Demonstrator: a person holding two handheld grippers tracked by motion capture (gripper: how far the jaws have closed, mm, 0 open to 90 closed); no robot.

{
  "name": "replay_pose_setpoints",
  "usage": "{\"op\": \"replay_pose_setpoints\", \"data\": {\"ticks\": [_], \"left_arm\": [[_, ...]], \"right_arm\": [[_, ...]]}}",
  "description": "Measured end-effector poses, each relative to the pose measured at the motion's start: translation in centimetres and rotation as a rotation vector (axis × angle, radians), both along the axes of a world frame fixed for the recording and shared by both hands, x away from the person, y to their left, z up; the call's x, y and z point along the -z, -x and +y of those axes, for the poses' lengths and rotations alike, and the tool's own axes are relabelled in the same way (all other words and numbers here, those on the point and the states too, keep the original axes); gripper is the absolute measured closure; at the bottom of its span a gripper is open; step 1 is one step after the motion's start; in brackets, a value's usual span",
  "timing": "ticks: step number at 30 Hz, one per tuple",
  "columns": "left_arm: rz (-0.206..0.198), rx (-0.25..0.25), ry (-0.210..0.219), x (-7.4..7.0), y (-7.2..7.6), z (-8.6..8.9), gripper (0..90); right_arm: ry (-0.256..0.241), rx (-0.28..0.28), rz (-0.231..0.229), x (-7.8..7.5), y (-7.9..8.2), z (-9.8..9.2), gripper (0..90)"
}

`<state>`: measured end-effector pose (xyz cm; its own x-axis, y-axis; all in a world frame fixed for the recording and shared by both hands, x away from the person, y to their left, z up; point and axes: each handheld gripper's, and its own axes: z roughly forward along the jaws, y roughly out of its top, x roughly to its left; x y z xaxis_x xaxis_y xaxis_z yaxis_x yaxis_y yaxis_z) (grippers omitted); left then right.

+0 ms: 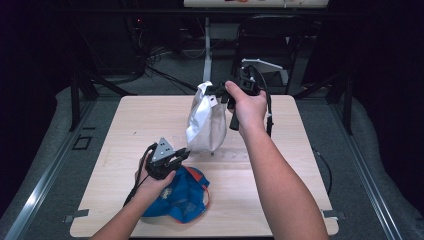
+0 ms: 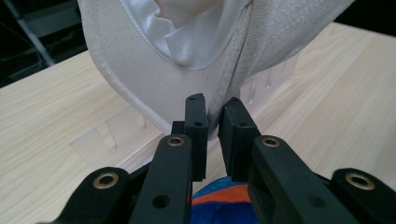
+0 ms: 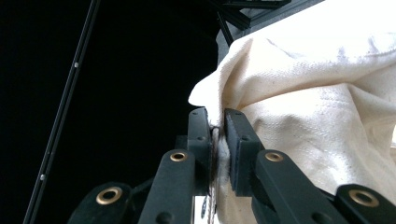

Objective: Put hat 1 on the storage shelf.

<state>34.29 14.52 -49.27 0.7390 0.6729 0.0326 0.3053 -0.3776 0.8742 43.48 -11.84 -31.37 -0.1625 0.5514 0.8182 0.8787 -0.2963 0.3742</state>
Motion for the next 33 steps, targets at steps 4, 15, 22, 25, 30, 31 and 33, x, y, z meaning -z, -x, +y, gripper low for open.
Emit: {"op": "replay_pose_setpoints", "data": {"ticks": [4,15,22,25,30,31,33], "left_arm": [[0.02,0.01,0.027,0.5,-0.4,0.6,81.9],[0.064,-0.037,0.054,1.6,-0.5,2.2,83.3],[0.07,-0.07,0.067,2.3,-0.1,2.6,84.0],[0.079,-0.077,0.065,2.3,-0.1,2.8,84.2],[0.088,-0.087,0.06,2.6,0.0,2.8,84.5],[0.103,-0.091,0.053,2.8,-0.1,2.8,84.5],[0.133,-0.085,0.016,3.2,-0.3,2.5,84.6]], "right_arm": [[0.011,0.005,0.005,0.3,-0.2,0.1,81.8],[0.036,-0.02,0.042,2.2,-0.6,1.1,81.5],[0.082,-0.036,0.052,3.3,-0.5,1.2,81.5],[0.101,-0.04,0.058,3.8,-0.4,1.0,81.5],[0.115,-0.042,0.065,4.4,-0.4,0.7,81.5],[0.118,-0.045,0.066,4.5,-0.3,0.7,81.5],[0.147,-0.048,0.074,5.1,-0.3,0.8,81.5]]}}
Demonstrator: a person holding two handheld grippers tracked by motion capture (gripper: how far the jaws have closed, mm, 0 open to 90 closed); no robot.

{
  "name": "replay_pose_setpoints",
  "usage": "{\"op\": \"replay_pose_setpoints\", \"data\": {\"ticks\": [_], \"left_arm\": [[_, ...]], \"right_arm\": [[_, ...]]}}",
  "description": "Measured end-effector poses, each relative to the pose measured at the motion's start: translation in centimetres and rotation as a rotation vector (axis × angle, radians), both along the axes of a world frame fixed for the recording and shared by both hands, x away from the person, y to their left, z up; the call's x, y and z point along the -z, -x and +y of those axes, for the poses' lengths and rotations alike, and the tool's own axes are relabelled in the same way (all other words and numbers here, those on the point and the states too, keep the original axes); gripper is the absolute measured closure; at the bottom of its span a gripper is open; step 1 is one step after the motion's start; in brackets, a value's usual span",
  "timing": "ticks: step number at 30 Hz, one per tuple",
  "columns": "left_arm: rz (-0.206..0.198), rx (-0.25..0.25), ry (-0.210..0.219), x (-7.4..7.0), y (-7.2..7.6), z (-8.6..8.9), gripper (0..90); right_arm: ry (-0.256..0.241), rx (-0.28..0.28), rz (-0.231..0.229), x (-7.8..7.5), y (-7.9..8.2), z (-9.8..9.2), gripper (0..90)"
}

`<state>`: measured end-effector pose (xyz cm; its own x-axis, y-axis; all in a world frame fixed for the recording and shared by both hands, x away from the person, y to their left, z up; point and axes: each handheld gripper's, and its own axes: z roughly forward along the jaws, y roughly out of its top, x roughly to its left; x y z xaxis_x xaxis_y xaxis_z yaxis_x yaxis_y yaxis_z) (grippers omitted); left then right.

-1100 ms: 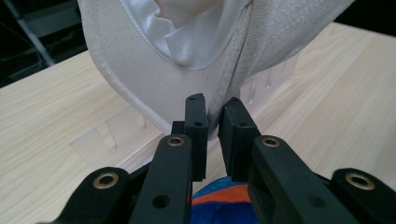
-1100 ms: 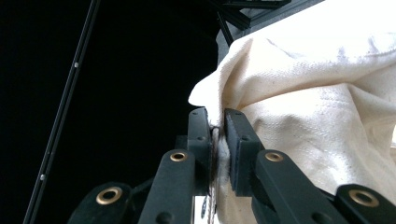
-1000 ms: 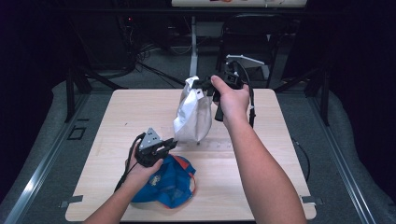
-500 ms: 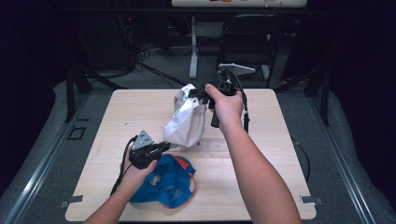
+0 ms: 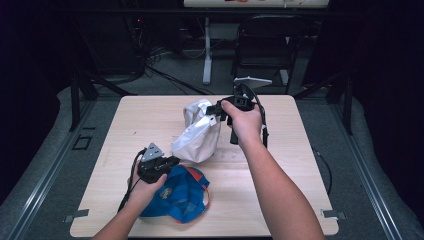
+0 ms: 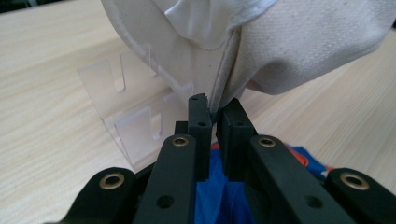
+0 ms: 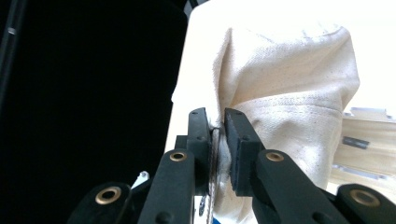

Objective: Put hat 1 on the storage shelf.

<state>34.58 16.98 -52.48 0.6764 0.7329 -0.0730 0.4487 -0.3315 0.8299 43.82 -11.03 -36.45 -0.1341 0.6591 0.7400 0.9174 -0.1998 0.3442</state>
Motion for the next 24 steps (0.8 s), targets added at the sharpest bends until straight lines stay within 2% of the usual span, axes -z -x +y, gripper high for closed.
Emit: {"op": "replay_pose_setpoints", "data": {"ticks": [7,12,15,16,19,20,21,22,24], "left_arm": [[0.019,0.002,0.01,0.3,-0.1,0.1,84.8],[0.01,-0.002,0.008,0.4,-0.1,0.0,84.4],[-0.001,0.0,-0.006,0.3,0.1,-0.1,83.4],[-0.011,-0.009,-0.018,0.2,0.3,-0.3,82.9],[-0.006,-0.009,-0.012,0.1,0.4,-0.2,78.3],[-0.004,-0.005,0.006,0.0,0.7,-0.1,78.3],[-0.007,-0.007,0.021,-0.1,1.2,0.3,72.9],[-0.007,-0.007,0.021,-0.1,1.2,0.3,70.9],[-0.011,-0.013,0.023,-0.2,1.9,0.9,69.7]], "right_arm": [[0.0,-0.002,0.009,1.0,-0.1,0.1,81.2],[-0.005,0.004,0.005,1.3,0.0,-0.2,80.8],[0.012,-0.002,-0.007,1.2,0.2,-0.3,79.5],[0.009,-0.007,-0.019,1.0,0.4,-0.3,77.1],[0.013,-0.008,-0.038,0.8,0.6,-0.5,74.9],[0.012,-0.009,-0.049,0.6,0.8,-0.7,73.1],[0.007,-0.012,-0.082,0.1,1.4,-1.3,70.8],[0.007,-0.012,-0.082,0.1,1.4,-1.3,70.8],[0.013,-0.016,-0.131,-0.4,2.1,-2.0,69.9]]}}
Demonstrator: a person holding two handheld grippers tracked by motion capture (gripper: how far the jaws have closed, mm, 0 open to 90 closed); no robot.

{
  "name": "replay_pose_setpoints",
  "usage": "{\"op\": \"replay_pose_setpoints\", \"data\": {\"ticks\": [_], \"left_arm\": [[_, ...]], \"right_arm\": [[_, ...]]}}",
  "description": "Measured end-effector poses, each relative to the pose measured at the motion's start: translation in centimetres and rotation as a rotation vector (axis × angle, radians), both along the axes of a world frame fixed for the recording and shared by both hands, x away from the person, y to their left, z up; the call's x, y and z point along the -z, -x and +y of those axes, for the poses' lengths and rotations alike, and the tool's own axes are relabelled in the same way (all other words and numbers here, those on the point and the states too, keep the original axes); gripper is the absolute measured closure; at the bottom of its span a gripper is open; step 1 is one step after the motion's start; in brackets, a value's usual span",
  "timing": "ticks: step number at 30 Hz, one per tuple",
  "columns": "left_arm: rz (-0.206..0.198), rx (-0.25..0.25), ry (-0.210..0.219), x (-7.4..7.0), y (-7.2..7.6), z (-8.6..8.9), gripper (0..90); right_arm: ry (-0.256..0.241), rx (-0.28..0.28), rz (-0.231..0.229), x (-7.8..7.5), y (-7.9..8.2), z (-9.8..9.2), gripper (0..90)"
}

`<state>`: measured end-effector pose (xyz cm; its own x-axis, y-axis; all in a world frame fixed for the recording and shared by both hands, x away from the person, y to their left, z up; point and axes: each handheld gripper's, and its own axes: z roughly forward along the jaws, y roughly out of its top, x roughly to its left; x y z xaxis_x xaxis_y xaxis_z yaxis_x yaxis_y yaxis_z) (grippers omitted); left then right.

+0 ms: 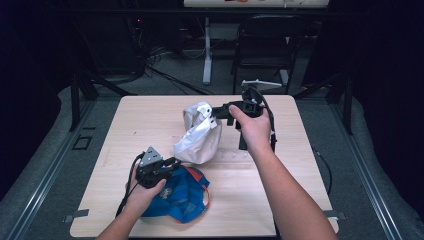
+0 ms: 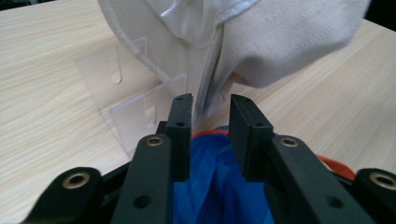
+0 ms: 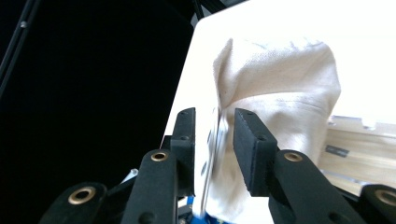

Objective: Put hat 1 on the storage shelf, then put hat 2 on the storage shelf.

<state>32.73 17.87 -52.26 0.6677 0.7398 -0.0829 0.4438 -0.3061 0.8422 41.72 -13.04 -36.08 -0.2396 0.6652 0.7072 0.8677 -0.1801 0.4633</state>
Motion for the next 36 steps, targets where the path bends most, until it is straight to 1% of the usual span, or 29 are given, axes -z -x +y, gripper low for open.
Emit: {"op": "replay_pose_setpoints", "data": {"ticks": [1,3,4,5,6,7,8,9,10,11,12,13,14,15,16,17,18,19,20,21,22,24,25,27,28,29,33,34,36], "left_arm": [[0.007,-0.004,-0.003,0.0,0.4,0.6,65.7],[0.008,-0.026,-0.002,0.0,0.8,1.6,63.2],[0.022,-0.044,0.001,0.0,0.9,2.0,62.0],[0.022,-0.044,0.001,0.0,0.9,2.0,61.4],[0.034,-0.066,0.004,0.0,1.1,3.0,60.6],[0.034,-0.066,0.004,0.0,1.1,3.0,60.3],[0.035,-0.087,-0.01,0.0,1.1,4.0,59.2],[0.035,-0.087,-0.01,0.0,1.1,4.0,58.4],[0.039,-0.101,-0.017,0.0,1.1,4.5,58.4],[0.042,-0.125,-0.012,0.1,1.0,5.5,57.0],[0.047,-0.138,0.003,0.2,1.0,5.9,56.0],[0.047,-0.138,0.003,0.2,1.0,5.9,55.1],[0.064,-0.158,0.044,0.8,0.9,6.9,55.1],[0.073,-0.167,0.047,1.0,0.8,7.3,53.0],[0.08,-0.173,0.039,1.2,0.8,7.5,52.8],[0.078,-0.172,0.018,1.4,0.8,7.8,52.4],[0.067,-0.186,0.019,1.6,0.9,8.0,52.1],[0.067,-0.186,0.019,1.6,0.9,8.0,52.1],[0.075,-0.195,0.021,1.8,1.0,8.4,52.1],[0.078,-0.197,0.01,1.8,1.0,8.6,52.1],[0.07,-0.204,0.012,1.9,1.0,8.7,52.1],[0.07,-0.202,0.001,1.8,1.1,9.0,52.2],[0.07,-0.202,0.001,1.8,1.1,9.0,52.3],[0.058,-0.212,0.009,1.7,1.1,9.2,52.5],[0.056,-0.216,0.012,1.7,1.1,9.2,52.6],[0.056,-0.216,0.012,1.7,1.1,9.2,52.6],[0.054,-0.21,0.002,1.7,1.2,9.1,52.5],[0.054,-0.21,0.002,1.7,1.2,9.1,52.4],[0.064,-0.202,-0.008,1.9,1.1,9.2,51.7]], "right_arm": [[-0.005,-0.007,-0.024,-0.5,0.9,-0.8,69.6],[-0.026,-0.019,-0.036,-0.7,1.9,-1.7,69.0],[-0.022,-0.037,-0.039,-0.5,2.4,-2.2,68.8],[-0.015,-0.039,-0.037,-0.3,2.9,-2.6,68.6],[-0.008,-0.041,-0.038,0.0,3.3,-3.0,68.6],[-0.005,-0.046,-0.036,0.3,3.7,-3.3,68.4],[0.003,-0.052,-0.038,0.6,4.1,-3.7,68.4],[0.003,-0.052,-0.038,0.6,4.1,-3.7,68.4],[0.012,-0.051,-0.042,0.9,4.5,-4.0,68.4],[0.017,-0.043,-0.056,1.5,5.1,-4.6,68.3],[0.024,-0.043,-0.06,1.9,5.4,-4.8,68.3],[0.024,-0.043,-0.06,1.9,5.4,-4.8,68.3],[0.031,-0.044,-0.061,2.4,5.7,-5.0,68.3],[0.042,-0.046,-0.061,3.4,6.3,-5.3,68.4],[0.047,-0.046,-0.061,3.8,6.5,-5.3,68.4],[0.062,-0.05,-0.062,4.2,6.7,-5.3,68.5],[0.071,-0.046,-0.069,4.6,6.9,-5.2,68.7],[0.071,-0.046,-0.069,4.6,6.9,-5.2,68.7],[0.07,-0.054,-0.083,5.2,7.4,-5.2,68.7],[0.073,-0.053,-0.09,5.6,7.7,-5.0,68.5],[0.088,-0.062,-0.092,5.9,8.0,-4.9,68.4],[0.106,-0.065,-0.108,6.6,8.6,-4.4,68.4],[0.106,-0.065,-0.108,6.6,8.6,-4.4,68.4],[0.118,-0.073,-0.117,7.6,9.4,-4.0,68.4],[0.134,-0.081,-0.126,8.4,9.9,-3.7,68.5],[0.134,-0.081,-0.126,8.4,9.9,-3.7,68.5],[0.154,-0.1,-0.128,10.2,11.0,-3.1,68.4],[0.154,-0.1,-0.128,10.2,11.0,-3.1,68.4],[0.156,-0.106,-0.117,11.3,11.1,-2.8,68.4]]}}
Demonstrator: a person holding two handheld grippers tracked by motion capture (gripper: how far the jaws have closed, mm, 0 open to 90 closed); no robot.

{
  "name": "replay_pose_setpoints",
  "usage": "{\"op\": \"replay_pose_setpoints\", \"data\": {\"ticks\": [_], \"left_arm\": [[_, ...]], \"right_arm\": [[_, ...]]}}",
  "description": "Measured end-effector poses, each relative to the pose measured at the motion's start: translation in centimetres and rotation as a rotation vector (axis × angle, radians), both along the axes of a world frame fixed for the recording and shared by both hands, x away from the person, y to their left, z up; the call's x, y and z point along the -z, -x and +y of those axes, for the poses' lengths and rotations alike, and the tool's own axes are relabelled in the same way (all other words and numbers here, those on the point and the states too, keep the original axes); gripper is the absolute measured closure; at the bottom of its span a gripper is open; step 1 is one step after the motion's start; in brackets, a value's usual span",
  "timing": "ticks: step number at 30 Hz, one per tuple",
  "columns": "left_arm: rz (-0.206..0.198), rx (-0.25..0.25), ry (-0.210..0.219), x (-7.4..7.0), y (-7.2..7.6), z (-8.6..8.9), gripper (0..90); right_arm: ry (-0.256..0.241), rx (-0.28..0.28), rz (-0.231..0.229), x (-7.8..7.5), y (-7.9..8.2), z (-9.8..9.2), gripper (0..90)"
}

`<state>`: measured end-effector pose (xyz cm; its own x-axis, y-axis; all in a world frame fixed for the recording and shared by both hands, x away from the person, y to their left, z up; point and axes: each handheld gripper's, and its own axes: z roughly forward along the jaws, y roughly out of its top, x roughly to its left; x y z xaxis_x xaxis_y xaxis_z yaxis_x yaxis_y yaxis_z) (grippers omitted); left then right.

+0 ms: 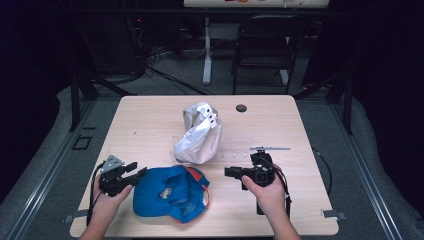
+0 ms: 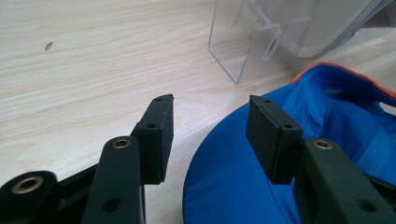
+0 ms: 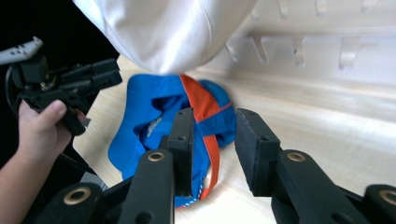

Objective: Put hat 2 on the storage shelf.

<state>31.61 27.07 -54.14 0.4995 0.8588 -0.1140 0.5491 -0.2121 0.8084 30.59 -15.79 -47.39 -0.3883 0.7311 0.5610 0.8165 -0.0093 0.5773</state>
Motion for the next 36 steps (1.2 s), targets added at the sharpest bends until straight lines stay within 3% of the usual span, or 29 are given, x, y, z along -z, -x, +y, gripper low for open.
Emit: {"op": "replay_pose_setpoints", "data": {"ticks": [3,6,9,10,11,12,13,19,20,21,22,24,25,36], "left_arm": [[0.002,-0.002,0.002,0.2,0.0,0.0,51.1],[0.028,0.004,0.001,0.4,0.0,0.1,51.2],[0.016,0.002,0.012,0.4,0.0,0.0,51.6],[0.017,0.007,0.008,0.4,0.0,-0.1,52.2],[0.017,0.011,0.004,0.3,0.1,-0.1,52.8],[0.014,0.009,0.008,0.4,0.2,-0.2,53.1],[0.015,0.012,0.002,0.3,0.2,-0.2,53.3],[0.008,0.005,0.003,0.1,0.4,-0.2,54.0],[0.013,0.006,-0.003,0.1,0.4,-0.2,54.1],[0.014,0.008,-0.001,0.2,0.5,-0.4,54.1],[0.014,0.008,-0.001,0.3,0.5,-0.4,54.1],[0.025,0.017,-0.013,0.2,0.6,-0.3,54.1],[0.024,0.016,-0.011,0.3,0.7,-0.4,54.1],[0.021,-0.017,-0.021,0.3,2.0,0.8,54.4]], "right_arm": [[0.0,0.003,0.018,1.0,0.0,0.3,68.4],[0.012,-0.011,0.07,3.0,-0.1,0.8,67.7],[0.008,-0.024,0.09,4.3,0.1,1.3,66.0],[0.048,-0.042,0.096,4.6,0.1,1.3,65.7],[0.017,-0.044,0.101,5.2,0.3,1.7,65.7],[0.038,-0.069,0.109,5.6,0.3,1.8,65.7],[0.016,-0.063,0.112,6.2,0.4,2.1,65.7],[-0.01,-0.073,0.135,7.6,0.6,2.6,65.7],[0.007,-0.075,0.135,7.9,0.6,2.9,66.0],[0.075,-0.09,0.134,7.8,0.6,2.7,66.0],[0.077,-0.097,0.138,7.9,0.6,2.7,66.0],[0.004,-0.092,0.137,8.4,0.6,3.1,66.0],[-0.006,-0.088,0.131,8.6,0.5,3.3,66.0],[-0.022,-0.145,0.188,9.8,-0.7,4.8,62.8]]}}
